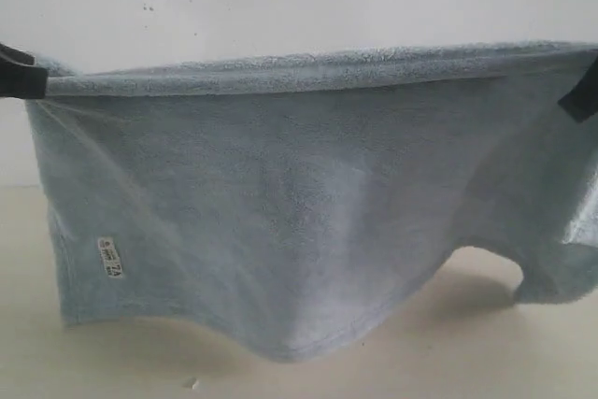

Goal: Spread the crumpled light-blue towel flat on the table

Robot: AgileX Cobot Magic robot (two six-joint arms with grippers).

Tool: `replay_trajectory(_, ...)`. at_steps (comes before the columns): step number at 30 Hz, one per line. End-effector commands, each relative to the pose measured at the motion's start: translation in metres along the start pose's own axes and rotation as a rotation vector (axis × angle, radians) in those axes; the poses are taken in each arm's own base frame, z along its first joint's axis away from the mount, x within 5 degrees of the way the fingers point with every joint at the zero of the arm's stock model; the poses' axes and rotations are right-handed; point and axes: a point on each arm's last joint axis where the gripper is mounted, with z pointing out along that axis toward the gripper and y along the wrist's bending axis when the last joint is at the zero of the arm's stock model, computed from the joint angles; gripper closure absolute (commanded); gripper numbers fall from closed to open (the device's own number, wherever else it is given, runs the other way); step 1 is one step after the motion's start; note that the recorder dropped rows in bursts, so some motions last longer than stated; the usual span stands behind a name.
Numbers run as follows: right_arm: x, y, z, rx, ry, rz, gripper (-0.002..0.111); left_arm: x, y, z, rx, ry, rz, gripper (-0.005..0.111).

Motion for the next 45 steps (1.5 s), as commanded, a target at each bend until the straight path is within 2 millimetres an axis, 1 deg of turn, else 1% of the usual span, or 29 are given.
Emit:
replay_trajectory(1,0.029,-0.014,-0.045,-0.068,0.088,-0.06,0.108,-0.001,0.006,-0.044,-0.035,-0.003,0.068,0.103)
replay_trajectory(4,0.036,-0.017,-0.059,-0.086,0.08,-0.059,0.108,-0.008,0.008,-0.073,-0.049,-0.079,0.089,0.103)
replay_trajectory(5,0.04,-0.018,-0.063,-0.086,0.093,-0.055,0.108,-0.007,0.009,-0.083,-0.053,-0.085,0.086,0.103)
replay_trajectory(7,0.045,-0.019,-0.068,-0.096,0.119,-0.045,0.108,-0.003,0.01,-0.098,-0.06,-0.065,0.081,0.103)
replay_trajectory(9,0.045,-0.017,-0.071,-0.122,0.108,-0.028,0.108,0.003,0.011,-0.104,-0.062,-0.016,0.106,0.103)
replay_trajectory(11,0.046,-0.016,-0.073,-0.141,0.1,-0.017,0.108,0.008,0.01,-0.106,-0.062,0.002,0.132,0.103)
replay_trajectory(16,0.047,-0.015,-0.079,-0.168,0.078,0.015,0.108,0.019,0.01,-0.112,-0.062,0.011,0.13,0.103)
replay_trajectory(19,0.05,-0.016,-0.088,-0.191,0.049,0.039,0.108,0.023,0.01,-0.122,-0.066,0.003,0.127,0.103)
replay_trajectory(27,0.061,-0.017,-0.117,-0.26,-0.051,0.114,0.108,0.033,0.012,-0.159,-0.083,-0.008,0.12,0.103)
replay_trajectory(34,0.068,-0.019,-0.132,-0.277,-0.1,0.144,0.108,0.039,0.011,-0.172,-0.09,-0.046,0.132,0.103)
replay_trajectory(37,0.068,-0.019,-0.132,-0.279,-0.103,0.145,0.108,0.04,0.011,-0.17,-0.089,-0.056,0.134,0.103)
replay_trajectory(39,0.07,-0.018,-0.128,-0.267,-0.082,0.131,0.108,0.043,0.009,-0.159,-0.083,-0.069,0.14,0.103)
replay_trajectory(41,0.073,-0.01,-0.112,-0.261,-0.02,0.096,0.108,0.049,0.007,-0.143,-0.073,-0.068,0.149,0.103)
replay_trajectory(42,0.071,-0.006,-0.102,-0.255,-0.019,0.081,0.108,0.056,0.005,-0.128,-0.062,-0.047,0.155,0.103)
replay_trajectory(44,0.07,0.007,-0.077,-0.254,0.01,0.042,0.108,0.068,0.002,-0.107,-0.046,-0.012,0.164,0.103)
replay_trajectory(45,0.069,0.013,-0.064,-0.253,0.023,0.018,0.108,0.075,0.0,-0.092,-0.033,0.006,0.169,0.103)
